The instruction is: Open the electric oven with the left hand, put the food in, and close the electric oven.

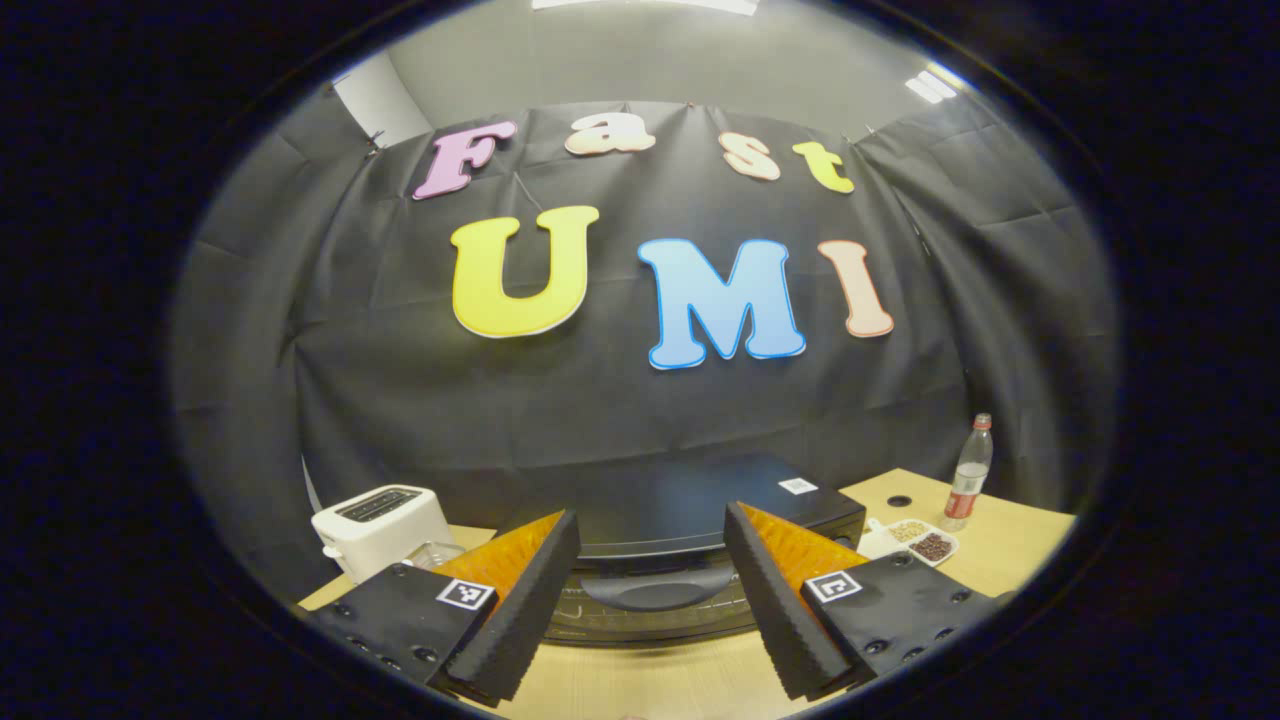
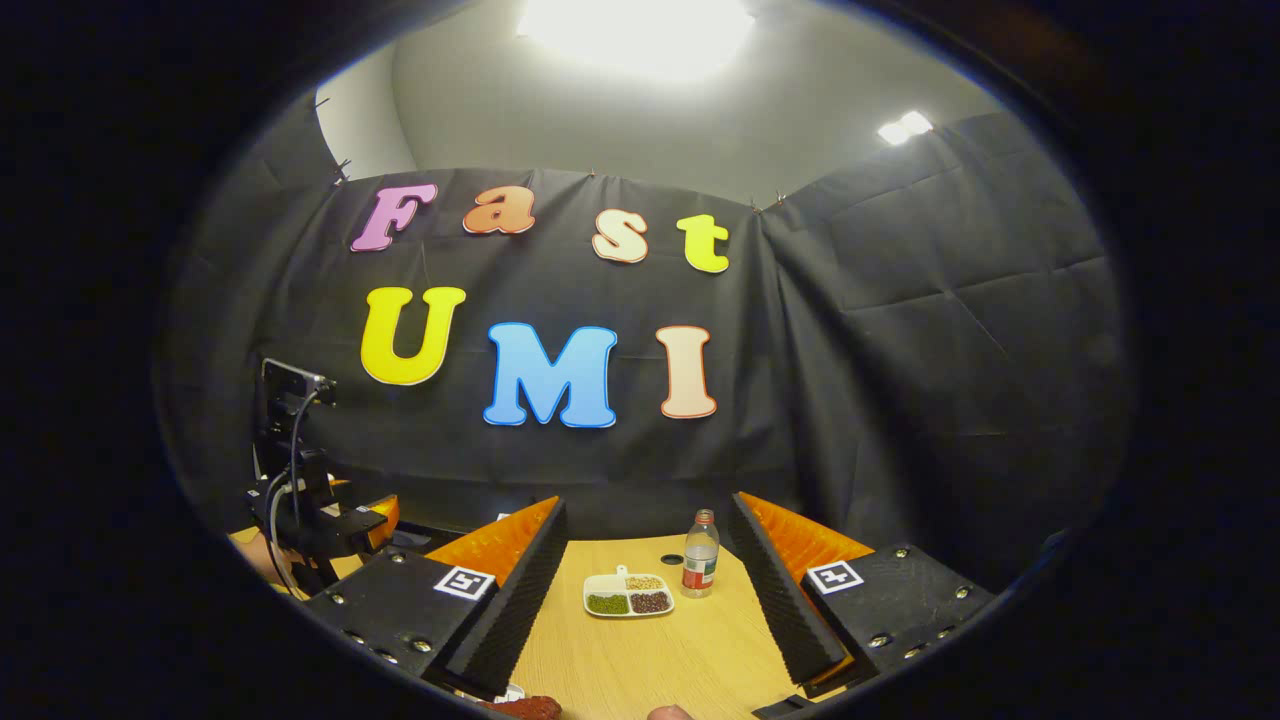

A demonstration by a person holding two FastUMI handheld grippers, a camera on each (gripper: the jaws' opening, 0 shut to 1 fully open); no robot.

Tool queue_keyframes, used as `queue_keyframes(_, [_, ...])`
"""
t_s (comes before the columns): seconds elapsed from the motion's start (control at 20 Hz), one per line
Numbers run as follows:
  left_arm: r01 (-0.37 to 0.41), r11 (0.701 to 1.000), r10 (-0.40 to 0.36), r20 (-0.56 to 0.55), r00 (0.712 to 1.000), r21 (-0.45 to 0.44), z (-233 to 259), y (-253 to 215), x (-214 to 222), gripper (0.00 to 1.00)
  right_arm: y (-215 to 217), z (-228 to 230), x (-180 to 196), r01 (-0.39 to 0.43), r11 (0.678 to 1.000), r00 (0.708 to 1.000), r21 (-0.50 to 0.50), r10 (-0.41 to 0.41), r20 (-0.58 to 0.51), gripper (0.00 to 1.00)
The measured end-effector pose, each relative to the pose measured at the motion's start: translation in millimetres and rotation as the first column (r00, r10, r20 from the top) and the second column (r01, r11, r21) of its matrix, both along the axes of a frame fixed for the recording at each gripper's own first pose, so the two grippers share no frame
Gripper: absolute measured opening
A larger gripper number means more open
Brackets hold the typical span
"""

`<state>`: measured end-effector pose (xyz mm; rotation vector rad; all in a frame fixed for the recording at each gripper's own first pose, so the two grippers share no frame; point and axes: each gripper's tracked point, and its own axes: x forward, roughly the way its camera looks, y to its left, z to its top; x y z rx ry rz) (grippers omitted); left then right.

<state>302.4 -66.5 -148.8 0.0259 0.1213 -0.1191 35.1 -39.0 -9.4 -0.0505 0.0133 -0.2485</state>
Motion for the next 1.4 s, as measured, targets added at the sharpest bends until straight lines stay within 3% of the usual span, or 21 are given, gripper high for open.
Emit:
queue_keyframes(0.3, [0.008,1.000,-0.007,-0.074,0.997,0.015,-52,-11,32,1.00,-4,-1,1,0.043,0.998,0.999,-0.038,-0.044,-0.032,0.98])
queue_keyframes(0.65, [-0.015,1.000,0.013,-0.088,0.996,-0.019,-66,-13,40,1.00,1,-1,2,0.022,0.998,0.998,-0.066,-0.026,-0.053,0.98])
queue_keyframes(0.8, [-0.021,0.999,0.016,-0.101,0.995,-0.047,-69,-12,26,1.00,3,-1,2,0.006,0.998,0.998,-0.061,-0.009,-0.054,0.98])
queue_keyframes(1.4, [-0.015,1.000,0.015,-0.165,0.986,0.005,-96,-14,-48,0.97,-2,0,-12,-0.053,0.998,0.998,-0.028,0.051,-0.047,0.98])
